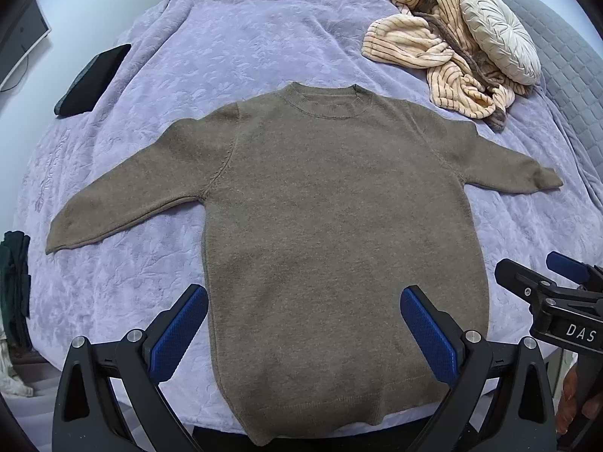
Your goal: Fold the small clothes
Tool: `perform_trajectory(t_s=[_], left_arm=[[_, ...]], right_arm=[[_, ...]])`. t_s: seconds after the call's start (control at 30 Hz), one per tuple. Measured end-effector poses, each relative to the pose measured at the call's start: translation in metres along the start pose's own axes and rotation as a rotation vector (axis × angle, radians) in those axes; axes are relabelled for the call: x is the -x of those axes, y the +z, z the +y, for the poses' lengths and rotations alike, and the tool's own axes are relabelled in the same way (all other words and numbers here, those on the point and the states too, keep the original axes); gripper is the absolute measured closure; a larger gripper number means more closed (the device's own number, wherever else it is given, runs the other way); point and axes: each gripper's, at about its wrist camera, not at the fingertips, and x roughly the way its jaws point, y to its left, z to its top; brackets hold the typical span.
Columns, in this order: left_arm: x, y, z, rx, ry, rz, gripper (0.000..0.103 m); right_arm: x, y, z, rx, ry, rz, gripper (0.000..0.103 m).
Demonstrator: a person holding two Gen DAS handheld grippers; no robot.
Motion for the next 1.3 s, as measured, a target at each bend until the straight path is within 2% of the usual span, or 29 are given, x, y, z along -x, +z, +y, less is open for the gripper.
perform_trajectory(t_s=[0.73,1.3], left_arm=[[-0.009,0.0,0.001,0.052,0.011,0.048,0.001],[-0.026,-0.001,-0.01,0.019,0.049,0.091,0.001]], right_arm=[[-0.005,-0.001,0.003,0.019,-0.011,0.005,0.0],[-0.022,0.003,-0.006,0.035,-0.011,0.044,0.0]])
